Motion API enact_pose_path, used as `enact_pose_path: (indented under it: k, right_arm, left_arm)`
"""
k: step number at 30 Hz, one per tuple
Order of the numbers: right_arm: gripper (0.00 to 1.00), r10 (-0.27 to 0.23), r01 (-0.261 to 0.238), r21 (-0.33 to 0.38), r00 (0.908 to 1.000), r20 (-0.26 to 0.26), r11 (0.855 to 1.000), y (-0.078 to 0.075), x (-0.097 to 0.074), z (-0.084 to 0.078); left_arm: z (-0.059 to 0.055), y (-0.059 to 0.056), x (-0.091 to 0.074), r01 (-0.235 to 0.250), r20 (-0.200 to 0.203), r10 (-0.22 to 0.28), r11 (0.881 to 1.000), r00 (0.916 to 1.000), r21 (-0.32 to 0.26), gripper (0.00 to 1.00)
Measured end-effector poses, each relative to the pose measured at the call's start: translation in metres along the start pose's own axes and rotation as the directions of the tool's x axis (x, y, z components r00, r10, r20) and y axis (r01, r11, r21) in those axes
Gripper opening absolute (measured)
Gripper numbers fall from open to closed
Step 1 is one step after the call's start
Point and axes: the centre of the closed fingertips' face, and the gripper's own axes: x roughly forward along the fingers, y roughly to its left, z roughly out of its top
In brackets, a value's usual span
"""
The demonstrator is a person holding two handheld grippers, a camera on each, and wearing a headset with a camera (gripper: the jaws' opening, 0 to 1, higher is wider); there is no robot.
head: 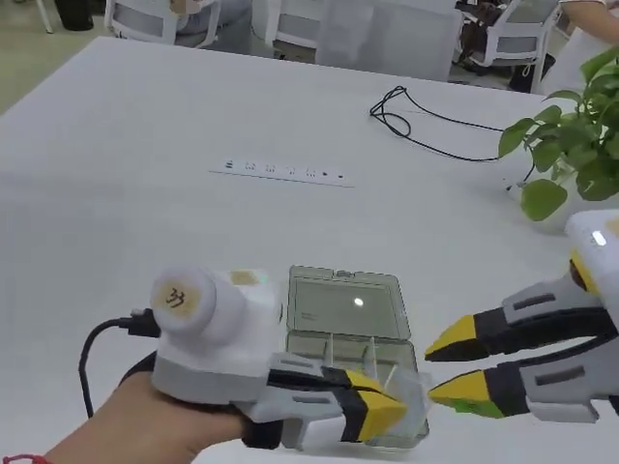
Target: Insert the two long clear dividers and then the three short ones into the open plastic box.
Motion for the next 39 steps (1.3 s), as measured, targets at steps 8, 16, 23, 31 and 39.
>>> enact_pose_path:
  k: [8,16,23,31,39]
  right_arm:
    - [0.13,0.129,-0.129,0.008,0.9916,0.012,0.992,0.017,0.003,0.007]
    - [0.08,0.196,-0.196,-0.004,0.9806,-0.009,0.981,0.029,0.009,0.009]
    - [0.04,0.231,-0.231,-0.002,0.9728,-0.017,0.973,0.034,0.011,0.009]
    - [0.03,0.260,-0.260,-0.007,0.9656,-0.011,0.966,0.038,0.014,0.010]
    - [0.03,0.261,-0.261,-0.011,0.9654,-0.013,0.965,0.039,0.017,0.011]
  left_arm:
    - [0.003,-0.015,-0.003,0.066,-0.001,-0.066,0.990,0.9978,0.122,0.00]
    - [0.004,-0.024,-0.004,0.099,0.001,-0.102,0.974,0.9948,0.201,0.00]
    - [0.003,-0.026,-0.007,0.107,0.002,-0.110,0.969,0.9940,0.221,0.00]
    - [-0.001,-0.028,-0.009,0.107,-0.005,-0.109,0.965,0.9940,0.239,0.00]
    - [-0.003,-0.027,-0.012,0.099,-0.007,-0.100,0.964,0.9950,0.246,0.00]
